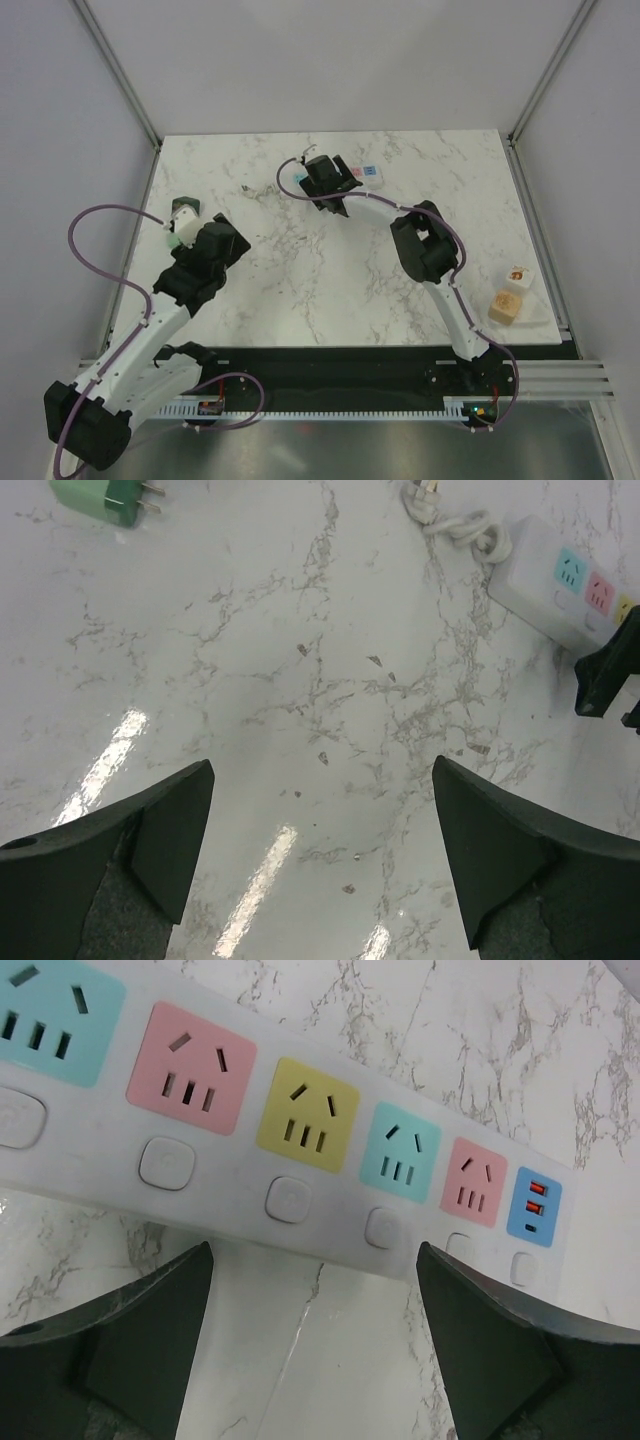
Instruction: Pull the plug off the socket
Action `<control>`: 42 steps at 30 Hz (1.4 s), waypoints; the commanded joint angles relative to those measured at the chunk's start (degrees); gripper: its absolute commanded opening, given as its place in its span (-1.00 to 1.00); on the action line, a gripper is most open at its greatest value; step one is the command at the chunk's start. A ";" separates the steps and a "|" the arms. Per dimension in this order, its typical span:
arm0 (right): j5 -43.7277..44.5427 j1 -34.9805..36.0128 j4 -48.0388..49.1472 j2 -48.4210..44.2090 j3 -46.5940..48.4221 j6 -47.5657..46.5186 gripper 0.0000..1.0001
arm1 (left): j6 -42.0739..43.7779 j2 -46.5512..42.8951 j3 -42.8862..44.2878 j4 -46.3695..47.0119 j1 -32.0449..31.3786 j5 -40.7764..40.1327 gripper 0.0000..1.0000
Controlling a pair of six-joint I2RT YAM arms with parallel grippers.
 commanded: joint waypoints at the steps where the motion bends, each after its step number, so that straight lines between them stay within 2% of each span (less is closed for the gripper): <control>1: 2.06 0.23 -2.70 -5.54 2.53 1.07 0.82 | 8.05 -0.03 -0.32 6.84 -0.19 4.33 0.95; 3: 4.26 0.14 -6.21 -11.06 2.00 5.19 0.90 | 12.44 -0.47 -0.32 9.82 -0.27 9.07 0.96; 6: 7.34 -0.65 -13.06 -18.79 1.04 14.24 0.92 | 17.27 -2.66 -1.02 12.99 -0.27 16.81 0.92; 11: 6.74 -3.98 -20.70 -31.99 -12.57 24.97 0.90 | 19.93 -7.58 -2.87 20.98 -0.36 31.46 0.74; 13: 6.20 -5.65 -22.65 -37.97 -19.68 29.45 0.90 | 19.58 -6.63 -3.31 25.10 -0.45 36.40 0.72; 14: 5.68 -6.18 -24.31 -40.08 -22.06 30.68 0.89 | 19.14 -5.23 -3.14 26.26 -0.71 43.30 0.70; 15: 4.89 -7.40 -24.94 -44.28 -27.13 31.92 0.89 | 17.66 -2.17 -2.79 27.23 -1.32 45.72 0.67; 17: 3.31 -8.64 -25.99 -48.95 -32.25 34.82 0.89 | 16.85 1.79 -1.56 30.21 -5.62 48.81 0.65; 18: 1.13 -10.04 -26.08 -53.59 -37.32 35.87 0.90 | 16.50 5.21 -1.12 31.10 -7.90 48.12 0.57; 19: -0.11 -10.75 -26.43 -55.90 -39.64 37.45 0.90 | 16.50 6.72 -0.24 32.15 -12.97 45.94 0.52; 21: -1.35 -13.12 -27.31 -62.41 -45.69 39.91 0.91 | 15.54 9.97 0.73 36.10 -17.57 43.99 0.44; 24: 1.62 -15.84 -32.05 -69.44 -50.80 45.45 0.93 | 13.69 17.09 2.75 42.08 -24.25 42.58 0.44; 27: 7.76 -18.91 -37.23 -75.77 -52.84 48.27 0.96 | 15.53 25.26 10.45 43.06 -32.50 40.21 0.51; 31: 9.72 -24.20 -42.94 -81.23 -52.23 47.66 0.96 | 19.66 34.76 18.03 45.68 -39.90 37.48 0.59; 35: 9.80 -27.28 -44.81 -85.36 -49.69 47.40 0.96 | 23.78 43.79 21.21 53.94 -44.21 38.01 0.62; 37: 9.80 -28.16 -44.98 -85.19 -46.00 44.94 0.96 | 25.28 47.06 23.84 57.45 -46.15 37.31 0.61; 42: 10.85 -30.96 -47.44 -80.19 -37.37 42.74 0.96 | 30.39 57.78 34.11 57.91 -49.58 34.51 0.58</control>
